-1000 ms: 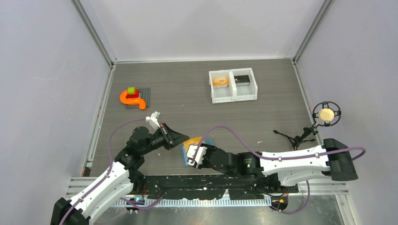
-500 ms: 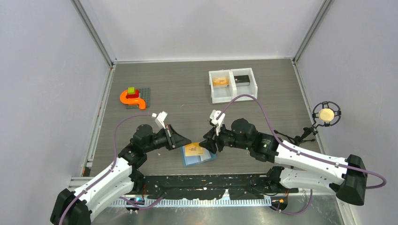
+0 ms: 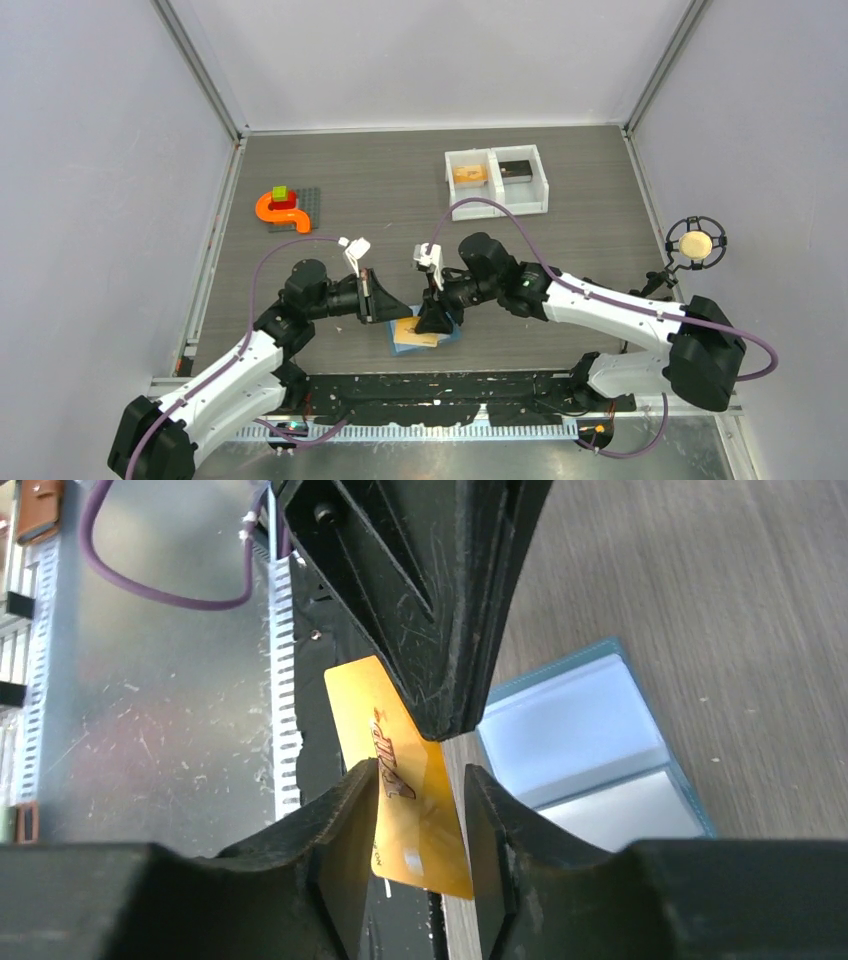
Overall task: Take the credit cards out of the card holder
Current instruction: Place the credit card in the storage box.
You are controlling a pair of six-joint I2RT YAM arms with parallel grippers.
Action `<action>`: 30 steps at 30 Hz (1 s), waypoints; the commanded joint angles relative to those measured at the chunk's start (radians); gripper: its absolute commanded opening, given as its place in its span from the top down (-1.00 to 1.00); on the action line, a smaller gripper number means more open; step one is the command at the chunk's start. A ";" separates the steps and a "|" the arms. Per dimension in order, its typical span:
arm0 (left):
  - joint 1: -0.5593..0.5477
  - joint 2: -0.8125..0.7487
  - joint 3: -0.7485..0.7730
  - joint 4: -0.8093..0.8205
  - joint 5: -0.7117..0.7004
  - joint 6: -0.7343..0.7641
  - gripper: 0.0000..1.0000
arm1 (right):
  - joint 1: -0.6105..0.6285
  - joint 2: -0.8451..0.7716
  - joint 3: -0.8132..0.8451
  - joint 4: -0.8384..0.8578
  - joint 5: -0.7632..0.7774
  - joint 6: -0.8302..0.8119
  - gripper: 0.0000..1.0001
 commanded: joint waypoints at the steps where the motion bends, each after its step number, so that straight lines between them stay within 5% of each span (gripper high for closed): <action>1: -0.004 -0.003 0.041 0.044 0.065 0.027 1.00 | -0.002 0.022 0.043 0.016 -0.103 -0.018 0.22; 4: -0.004 -0.006 0.041 0.034 0.059 0.033 1.00 | -0.001 0.033 0.037 0.025 -0.117 -0.001 0.78; 6: -0.004 -0.006 0.046 0.025 0.054 0.033 0.93 | -0.002 0.031 0.030 0.035 -0.122 0.015 0.88; 12: -0.004 -0.029 0.079 -0.016 0.021 0.028 0.53 | -0.002 -0.009 -0.036 0.153 -0.124 0.131 0.89; 19: 0.008 -0.136 0.125 -0.138 -0.101 0.054 -0.28 | -0.012 -0.099 -0.110 0.303 -0.066 0.273 0.89; 30: 0.013 -0.282 0.049 -0.050 -0.187 -0.035 -0.42 | -0.094 -0.299 -0.288 0.595 0.243 0.684 0.89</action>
